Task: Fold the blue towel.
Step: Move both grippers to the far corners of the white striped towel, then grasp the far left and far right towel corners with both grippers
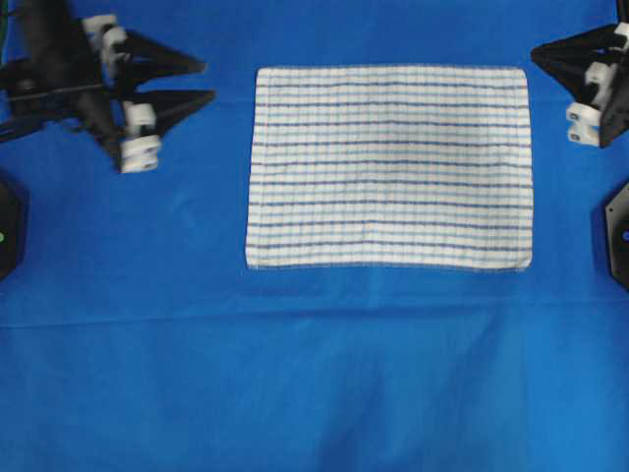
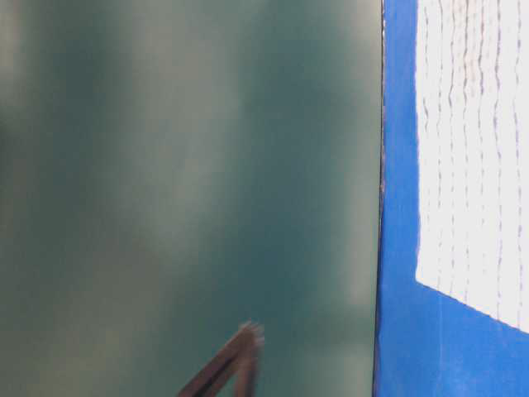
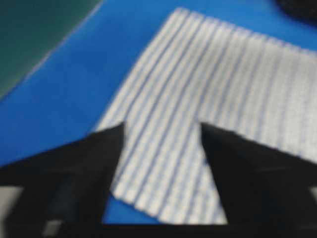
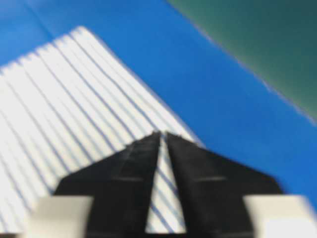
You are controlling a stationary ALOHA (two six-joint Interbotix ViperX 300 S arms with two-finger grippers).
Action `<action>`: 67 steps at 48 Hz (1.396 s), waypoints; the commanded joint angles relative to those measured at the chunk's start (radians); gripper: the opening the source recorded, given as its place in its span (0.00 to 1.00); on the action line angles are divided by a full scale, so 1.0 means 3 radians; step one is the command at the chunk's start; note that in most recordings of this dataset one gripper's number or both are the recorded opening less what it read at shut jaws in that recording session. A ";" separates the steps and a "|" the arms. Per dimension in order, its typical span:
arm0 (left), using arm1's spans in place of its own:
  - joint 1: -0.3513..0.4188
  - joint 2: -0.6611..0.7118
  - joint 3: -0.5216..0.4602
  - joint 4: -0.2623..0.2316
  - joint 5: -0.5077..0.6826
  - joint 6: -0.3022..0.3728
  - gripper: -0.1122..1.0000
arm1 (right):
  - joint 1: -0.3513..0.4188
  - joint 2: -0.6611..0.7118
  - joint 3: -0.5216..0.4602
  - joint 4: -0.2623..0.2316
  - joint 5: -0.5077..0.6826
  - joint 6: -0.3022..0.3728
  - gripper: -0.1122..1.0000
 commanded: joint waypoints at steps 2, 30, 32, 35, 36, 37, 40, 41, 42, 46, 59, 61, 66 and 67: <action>0.0138 0.0297 -0.0189 -0.0005 0.0020 -0.0005 0.75 | -0.0128 0.0297 -0.0036 0.0005 -0.0010 0.0005 0.52; 0.0660 0.1590 -0.0665 0.0000 -0.0077 0.0066 0.91 | -0.0741 0.1677 -0.0112 -0.0077 -0.0522 -0.0015 0.64; 0.0680 0.1662 -0.0690 0.0000 -0.0118 0.0066 0.91 | -0.0757 0.1759 -0.0133 -0.0077 -0.0552 -0.0020 0.64; 0.0706 0.1769 -0.0726 0.0000 -0.0174 0.0066 0.91 | -0.0762 0.1877 -0.0159 -0.0077 -0.0603 -0.0020 0.64; 0.0706 0.1800 -0.0736 0.0000 -0.0189 0.0066 0.91 | -0.0762 0.1912 -0.0164 -0.0077 -0.0614 -0.0020 0.64; 0.0711 0.1820 -0.0752 0.0000 -0.0205 0.0066 0.91 | -0.0767 0.1963 -0.0179 -0.0077 -0.0639 -0.0026 0.64; 0.0726 0.1892 -0.0787 0.0005 -0.0220 0.0072 0.91 | -0.0793 0.2066 -0.0205 -0.0077 -0.0670 -0.0031 0.64; 0.0726 0.1917 -0.0803 0.0005 -0.0225 0.0066 0.91 | -0.0798 0.2096 -0.0210 -0.0077 -0.0680 -0.0036 0.64; 0.0726 0.1938 -0.0818 0.0005 -0.0225 0.0072 0.91 | -0.0803 0.2132 -0.0220 -0.0082 -0.0685 -0.0036 0.64; 0.0731 0.2025 -0.0885 0.0010 -0.0225 0.0072 0.91 | -0.0828 0.2250 -0.0251 -0.0082 -0.0685 -0.0046 0.64; 0.0731 0.2240 -0.1043 0.0010 -0.0143 0.0159 0.90 | -0.0833 0.2373 -0.0266 -0.0087 -0.0670 -0.0046 0.64; 0.0731 0.2250 -0.1048 0.0015 -0.0097 0.0174 0.89 | -0.0833 0.2373 -0.0266 -0.0082 -0.0670 -0.0046 0.64; 0.0731 0.2255 -0.1069 0.0015 0.0056 0.0184 0.82 | -0.0833 0.2373 -0.0266 -0.0087 -0.0665 -0.0046 0.60; 0.0731 0.2255 -0.1069 0.0015 0.0077 0.0184 0.79 | -0.0833 0.2367 -0.0266 -0.0087 -0.0660 -0.0046 0.58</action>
